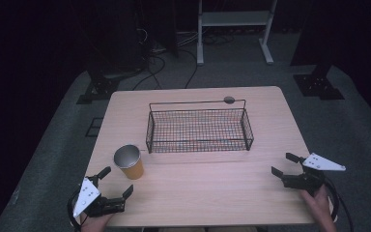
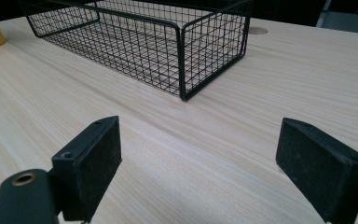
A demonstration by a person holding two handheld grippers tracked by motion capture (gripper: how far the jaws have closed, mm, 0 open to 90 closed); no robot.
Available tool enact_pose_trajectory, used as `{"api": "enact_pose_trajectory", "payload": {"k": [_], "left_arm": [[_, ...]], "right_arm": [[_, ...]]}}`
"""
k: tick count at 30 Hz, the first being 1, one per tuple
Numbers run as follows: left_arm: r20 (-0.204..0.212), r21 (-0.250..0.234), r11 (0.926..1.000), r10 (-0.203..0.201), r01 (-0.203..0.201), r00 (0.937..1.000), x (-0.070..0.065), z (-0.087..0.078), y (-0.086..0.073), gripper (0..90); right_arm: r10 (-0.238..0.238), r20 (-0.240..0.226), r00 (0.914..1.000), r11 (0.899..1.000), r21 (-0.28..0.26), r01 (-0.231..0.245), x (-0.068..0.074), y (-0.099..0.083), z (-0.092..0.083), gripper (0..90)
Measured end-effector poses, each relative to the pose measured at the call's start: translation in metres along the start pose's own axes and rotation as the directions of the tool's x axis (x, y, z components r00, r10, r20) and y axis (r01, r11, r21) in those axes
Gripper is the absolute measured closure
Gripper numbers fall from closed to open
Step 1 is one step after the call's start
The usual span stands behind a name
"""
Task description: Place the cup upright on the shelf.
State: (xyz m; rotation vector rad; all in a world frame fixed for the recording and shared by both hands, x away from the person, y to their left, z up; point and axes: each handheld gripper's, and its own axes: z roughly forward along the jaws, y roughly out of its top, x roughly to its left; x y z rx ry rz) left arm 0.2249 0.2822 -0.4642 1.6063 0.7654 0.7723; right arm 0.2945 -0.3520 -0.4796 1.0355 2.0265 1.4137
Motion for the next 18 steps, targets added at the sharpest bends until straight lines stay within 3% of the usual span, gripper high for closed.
{"api": "enact_pose_trajectory", "payload": {"k": [18], "left_arm": [[0.006, 0.068, 0.9966, -0.048, 0.048, 0.9988, 0.025, 0.031, -0.006, 0.0]], "right_arm": [[-0.001, -0.002, 1.0000, 1.000, 0.001, 0.001, 0.000, 0.000, 0.000, 13.1]]}}
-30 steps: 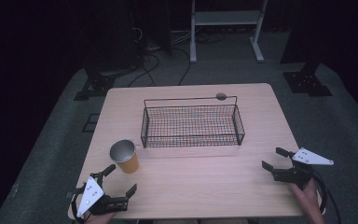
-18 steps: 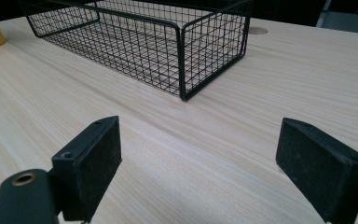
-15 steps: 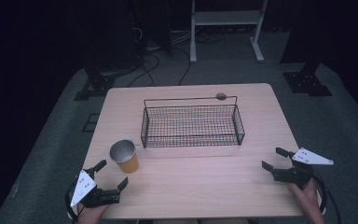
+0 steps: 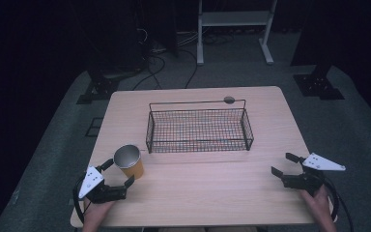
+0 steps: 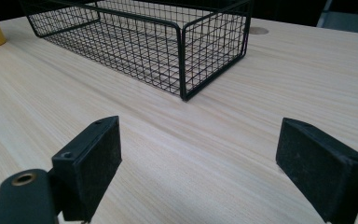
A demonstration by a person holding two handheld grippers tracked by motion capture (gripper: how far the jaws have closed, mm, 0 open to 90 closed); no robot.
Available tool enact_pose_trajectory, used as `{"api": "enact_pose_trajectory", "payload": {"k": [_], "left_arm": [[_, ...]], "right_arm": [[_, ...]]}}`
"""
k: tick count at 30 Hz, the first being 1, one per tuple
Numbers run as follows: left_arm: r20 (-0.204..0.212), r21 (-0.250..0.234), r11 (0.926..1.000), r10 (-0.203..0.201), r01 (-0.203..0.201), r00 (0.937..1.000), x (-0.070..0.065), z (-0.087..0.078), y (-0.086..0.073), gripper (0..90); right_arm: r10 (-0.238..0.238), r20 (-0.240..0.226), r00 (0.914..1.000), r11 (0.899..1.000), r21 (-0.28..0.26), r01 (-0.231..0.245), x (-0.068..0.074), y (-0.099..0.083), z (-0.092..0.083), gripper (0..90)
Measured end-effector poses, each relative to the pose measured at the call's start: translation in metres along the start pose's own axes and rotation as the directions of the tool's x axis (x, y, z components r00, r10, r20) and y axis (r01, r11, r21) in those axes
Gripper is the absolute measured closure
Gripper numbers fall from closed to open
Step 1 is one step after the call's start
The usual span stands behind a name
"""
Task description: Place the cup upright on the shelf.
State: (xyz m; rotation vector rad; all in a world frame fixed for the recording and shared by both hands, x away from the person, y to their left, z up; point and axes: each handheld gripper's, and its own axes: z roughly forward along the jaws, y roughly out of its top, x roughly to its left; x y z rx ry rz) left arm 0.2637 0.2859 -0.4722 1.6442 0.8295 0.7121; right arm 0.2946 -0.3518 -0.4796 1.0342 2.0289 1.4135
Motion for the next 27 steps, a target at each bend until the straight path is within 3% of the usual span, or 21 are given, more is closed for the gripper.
{"api": "enact_pose_trajectory", "payload": {"k": [6, 19, 27], "left_arm": [[0.002, 0.014, 0.9999, 0.008, -0.008, 1.0000, 0.002, 0.010, 0.004, 0.0], [-0.006, 0.024, 0.9996, -0.013, 0.013, 0.9999, 0.009, 0.025, 0.008, 0.1], [0.021, 0.023, 0.9996, -0.015, 0.015, 0.9997, 0.010, 0.031, 0.009, 5.2]], "right_arm": [[-0.001, -0.001, 1.0000, 1.000, 0.001, 0.001, 0.000, 0.000, 0.000, 13.1], [-0.003, -0.003, 1.0000, 1.000, 0.001, 0.003, 0.000, 0.000, 0.000, 13.1], [-0.003, -0.003, 1.0000, 1.000, 0.001, 0.003, 0.000, 0.000, 0.000, 13.1]]}}
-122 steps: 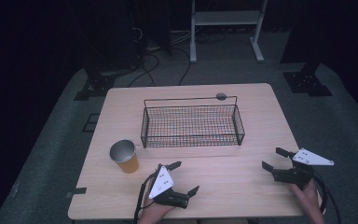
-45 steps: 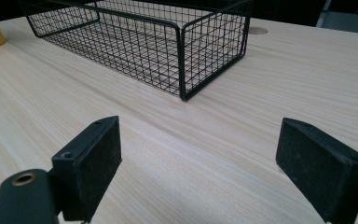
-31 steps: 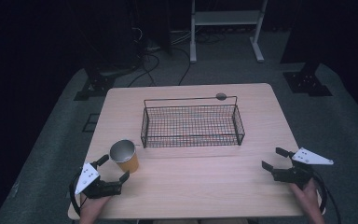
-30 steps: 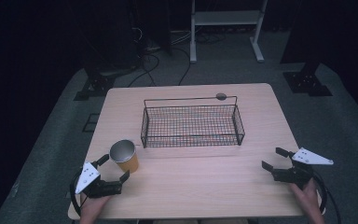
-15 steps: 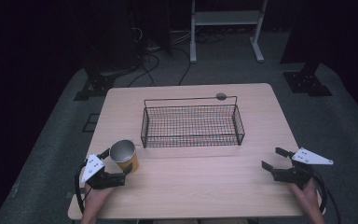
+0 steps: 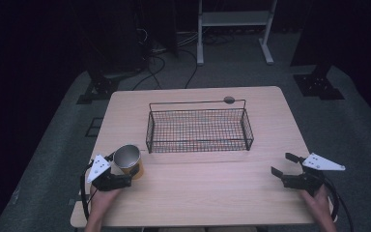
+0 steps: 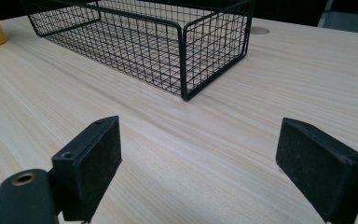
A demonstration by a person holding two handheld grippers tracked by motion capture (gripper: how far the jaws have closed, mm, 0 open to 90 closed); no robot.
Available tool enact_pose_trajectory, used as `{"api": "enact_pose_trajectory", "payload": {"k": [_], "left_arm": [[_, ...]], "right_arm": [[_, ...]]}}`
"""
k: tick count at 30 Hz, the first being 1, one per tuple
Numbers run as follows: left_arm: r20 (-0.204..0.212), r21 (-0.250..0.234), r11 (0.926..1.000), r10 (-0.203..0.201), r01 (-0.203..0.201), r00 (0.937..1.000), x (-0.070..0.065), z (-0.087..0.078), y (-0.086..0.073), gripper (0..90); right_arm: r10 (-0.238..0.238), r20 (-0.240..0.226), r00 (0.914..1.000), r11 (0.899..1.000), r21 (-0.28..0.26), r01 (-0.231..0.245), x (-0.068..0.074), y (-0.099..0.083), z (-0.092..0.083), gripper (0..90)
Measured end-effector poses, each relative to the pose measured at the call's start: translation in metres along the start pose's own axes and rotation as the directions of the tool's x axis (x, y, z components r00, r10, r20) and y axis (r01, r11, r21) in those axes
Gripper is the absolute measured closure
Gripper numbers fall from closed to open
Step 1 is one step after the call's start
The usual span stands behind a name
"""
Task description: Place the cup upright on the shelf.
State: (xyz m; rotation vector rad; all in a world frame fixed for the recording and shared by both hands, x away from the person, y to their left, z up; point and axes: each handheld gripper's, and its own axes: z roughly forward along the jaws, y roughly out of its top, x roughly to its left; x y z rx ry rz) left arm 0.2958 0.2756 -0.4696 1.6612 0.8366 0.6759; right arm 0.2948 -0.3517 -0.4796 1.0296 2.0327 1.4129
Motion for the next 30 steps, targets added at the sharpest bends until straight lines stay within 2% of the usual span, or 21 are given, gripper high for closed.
{"api": "enact_pose_trajectory", "payload": {"k": [6, 16, 24, 30], "left_arm": [[0.007, -0.003, 0.9999, 0.014, -0.014, 0.9999, -0.001, 0.001, 0.002, 12.4], [0.012, -0.007, 0.9997, 0.023, -0.023, 0.9997, -0.004, -0.001, 0.004, 13.5], [0.062, -0.032, 0.9982, 0.053, -0.051, 0.9966, -0.017, 0.000, 0.019, 13.6], [0.108, -0.050, 0.9964, 0.074, -0.069, 0.9914, -0.030, 0.004, 0.030, 13.6]], "right_arm": [[-0.002, 0.000, 1.0000, 1.000, 0.000, 0.002, 0.000, 0.000, 0.000, 13.1], [-0.001, -0.001, 1.0000, 1.000, -0.001, 0.001, 0.000, 0.000, 0.000, 13.1], [-0.001, -0.001, 1.0000, 1.000, 0.000, 0.001, 0.000, 0.000, 0.000, 13.1], [-0.002, -0.002, 1.0000, 1.000, 0.000, 0.002, 0.000, 0.000, 0.000, 13.1]]}}
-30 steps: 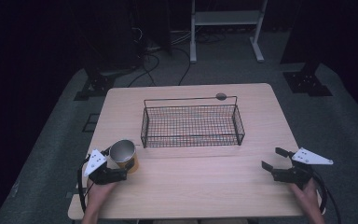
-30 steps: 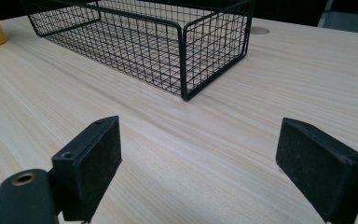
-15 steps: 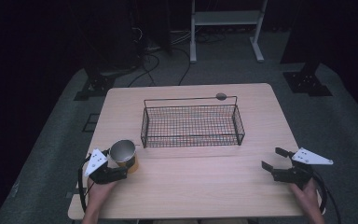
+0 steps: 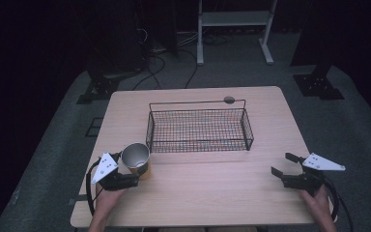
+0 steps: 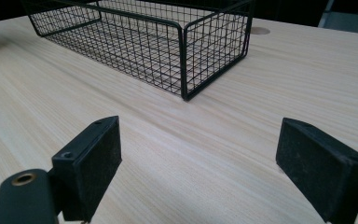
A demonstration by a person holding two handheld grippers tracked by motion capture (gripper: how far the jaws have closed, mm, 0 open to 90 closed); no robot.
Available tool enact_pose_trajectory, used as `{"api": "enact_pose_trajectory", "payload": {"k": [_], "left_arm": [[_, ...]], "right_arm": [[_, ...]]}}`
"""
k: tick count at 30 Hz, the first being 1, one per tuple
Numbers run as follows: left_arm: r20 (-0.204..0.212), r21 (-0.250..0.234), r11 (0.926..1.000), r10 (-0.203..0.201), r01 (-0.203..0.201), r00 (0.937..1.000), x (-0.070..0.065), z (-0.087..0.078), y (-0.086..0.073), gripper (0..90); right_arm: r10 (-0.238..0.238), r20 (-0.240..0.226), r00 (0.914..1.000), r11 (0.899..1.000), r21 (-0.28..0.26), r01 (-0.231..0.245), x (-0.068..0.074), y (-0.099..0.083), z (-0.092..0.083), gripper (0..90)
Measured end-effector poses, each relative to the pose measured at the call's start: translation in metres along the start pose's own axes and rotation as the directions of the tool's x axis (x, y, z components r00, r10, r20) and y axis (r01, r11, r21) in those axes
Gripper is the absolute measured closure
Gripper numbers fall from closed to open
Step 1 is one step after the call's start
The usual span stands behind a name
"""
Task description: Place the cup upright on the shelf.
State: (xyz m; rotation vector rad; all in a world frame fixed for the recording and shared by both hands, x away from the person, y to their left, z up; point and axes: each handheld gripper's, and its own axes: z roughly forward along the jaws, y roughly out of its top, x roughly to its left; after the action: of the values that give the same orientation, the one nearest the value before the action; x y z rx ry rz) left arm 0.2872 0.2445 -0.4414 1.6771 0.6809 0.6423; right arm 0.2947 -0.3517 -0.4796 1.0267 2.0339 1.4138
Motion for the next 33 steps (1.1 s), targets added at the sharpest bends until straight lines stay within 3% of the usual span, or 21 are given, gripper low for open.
{"api": "enact_pose_trajectory", "payload": {"k": [4, 16, 33], "left_arm": [[0.024, -0.002, 0.9994, 0.033, -0.033, 0.9991, -0.009, 0.005, 0.007, 13.6], [0.112, -0.003, 0.9990, 0.044, -0.044, 0.9927, -0.028, 0.024, 0.021, 13.6], [0.203, -0.006, 0.9986, 0.053, -0.053, 0.9778, -0.037, 0.048, 0.046, 13.6]], "right_arm": [[0.000, 0.000, 1.0000, 1.000, 0.000, 0.000, 0.000, 0.000, 0.000, 13.1], [0.002, 0.001, 1.0000, 1.000, -0.001, -0.002, 0.000, 0.000, 0.000, 13.1], [0.006, 0.001, 1.0000, 1.000, -0.002, -0.006, 0.000, 0.000, 0.000, 13.1]]}}
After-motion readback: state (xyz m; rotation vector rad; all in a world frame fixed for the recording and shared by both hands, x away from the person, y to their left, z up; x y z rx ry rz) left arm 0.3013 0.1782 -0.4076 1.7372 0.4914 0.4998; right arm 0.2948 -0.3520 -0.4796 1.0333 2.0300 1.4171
